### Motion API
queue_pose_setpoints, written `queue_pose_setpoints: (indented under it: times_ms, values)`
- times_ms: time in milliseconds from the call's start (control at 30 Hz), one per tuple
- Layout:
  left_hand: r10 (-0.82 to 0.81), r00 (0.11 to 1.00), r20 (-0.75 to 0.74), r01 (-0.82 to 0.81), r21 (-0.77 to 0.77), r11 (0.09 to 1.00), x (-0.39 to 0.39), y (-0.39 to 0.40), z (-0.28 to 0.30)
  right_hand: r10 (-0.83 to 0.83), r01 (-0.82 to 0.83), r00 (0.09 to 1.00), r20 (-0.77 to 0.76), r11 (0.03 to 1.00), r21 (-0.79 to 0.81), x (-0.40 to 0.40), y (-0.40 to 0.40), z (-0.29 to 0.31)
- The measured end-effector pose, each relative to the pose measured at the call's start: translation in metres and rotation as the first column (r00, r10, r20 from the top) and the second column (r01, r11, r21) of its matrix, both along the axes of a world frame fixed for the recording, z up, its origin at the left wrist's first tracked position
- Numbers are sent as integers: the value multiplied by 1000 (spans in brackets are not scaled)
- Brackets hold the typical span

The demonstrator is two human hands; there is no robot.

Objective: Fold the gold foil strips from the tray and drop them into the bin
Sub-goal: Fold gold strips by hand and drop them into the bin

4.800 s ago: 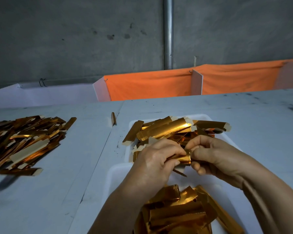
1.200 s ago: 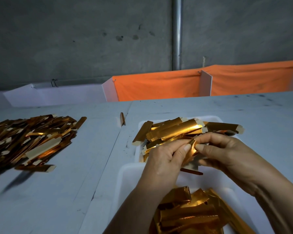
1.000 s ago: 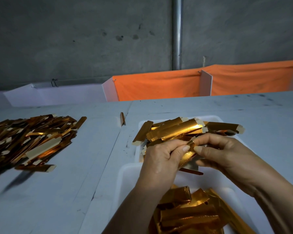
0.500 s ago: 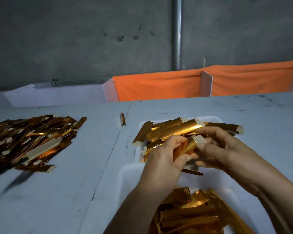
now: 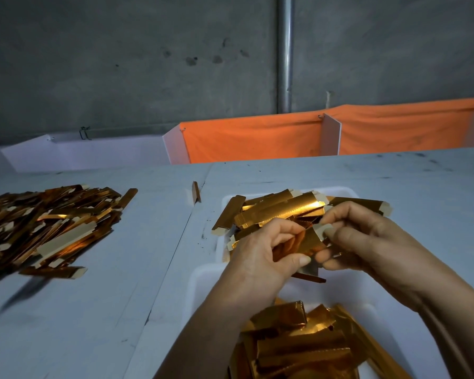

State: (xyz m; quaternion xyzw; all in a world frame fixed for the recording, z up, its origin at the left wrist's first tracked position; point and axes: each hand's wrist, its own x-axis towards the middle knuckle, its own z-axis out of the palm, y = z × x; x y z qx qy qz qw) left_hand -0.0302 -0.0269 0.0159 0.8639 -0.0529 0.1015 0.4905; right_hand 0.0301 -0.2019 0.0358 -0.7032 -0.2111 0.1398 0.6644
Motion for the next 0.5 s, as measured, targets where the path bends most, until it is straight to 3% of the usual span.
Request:
queue_pose_setpoints:
  times_ms: [100, 200, 500]
  values:
    - [-17, 1000, 14, 17, -1, 1000, 1, 0, -1, 2, 16, 988, -156, 993, 118, 3, 2, -1]
    - [-31, 999, 31, 31, 8, 999, 1, 0, -1, 17, 18, 976, -218, 987, 157, 5, 1, -1]
    - [-35, 999, 27, 36, -14, 999, 1, 0, -2, 43, -43, 999, -9, 999, 0, 2, -4, 3]
